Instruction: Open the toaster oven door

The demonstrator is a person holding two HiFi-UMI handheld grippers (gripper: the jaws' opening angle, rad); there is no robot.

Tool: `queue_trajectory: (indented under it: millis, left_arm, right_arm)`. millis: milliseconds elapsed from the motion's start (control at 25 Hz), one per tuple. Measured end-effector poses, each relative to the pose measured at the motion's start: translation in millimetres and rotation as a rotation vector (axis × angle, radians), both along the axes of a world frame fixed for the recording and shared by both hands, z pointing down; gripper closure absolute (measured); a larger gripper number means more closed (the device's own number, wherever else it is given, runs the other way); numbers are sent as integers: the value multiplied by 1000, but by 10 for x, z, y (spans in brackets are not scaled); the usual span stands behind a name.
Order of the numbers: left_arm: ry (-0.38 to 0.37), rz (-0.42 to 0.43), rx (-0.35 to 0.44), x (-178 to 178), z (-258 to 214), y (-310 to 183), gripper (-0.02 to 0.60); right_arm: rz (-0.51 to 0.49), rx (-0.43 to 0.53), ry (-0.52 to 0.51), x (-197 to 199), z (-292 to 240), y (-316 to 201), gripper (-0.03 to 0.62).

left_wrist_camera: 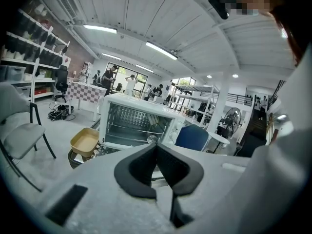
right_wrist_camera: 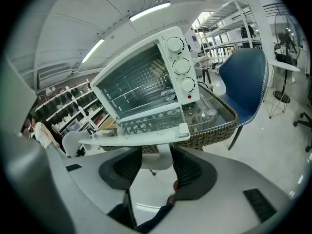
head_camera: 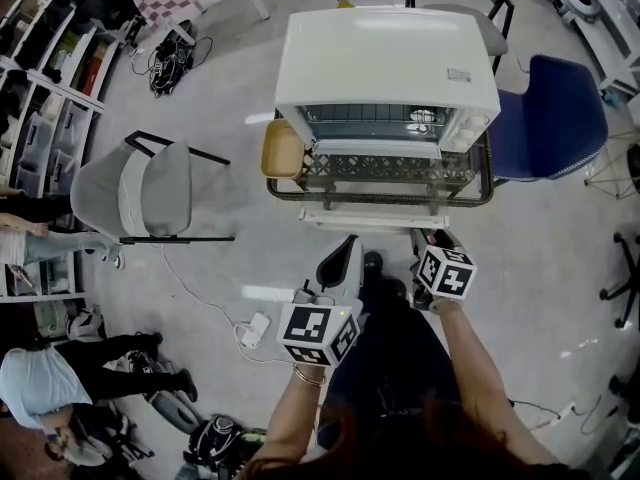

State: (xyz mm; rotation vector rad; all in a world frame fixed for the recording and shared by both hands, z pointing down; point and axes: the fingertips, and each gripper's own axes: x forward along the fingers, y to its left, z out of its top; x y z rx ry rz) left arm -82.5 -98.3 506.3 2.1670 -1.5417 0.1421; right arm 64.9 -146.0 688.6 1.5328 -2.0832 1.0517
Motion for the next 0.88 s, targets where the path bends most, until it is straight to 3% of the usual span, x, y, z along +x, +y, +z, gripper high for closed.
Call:
queue_trajectory:
  millis: [880]
  left_arm:
    - [6,12,-26,57,446,-60,566]
  right_arm:
    - [-45,88,85,-20,297,49,395]
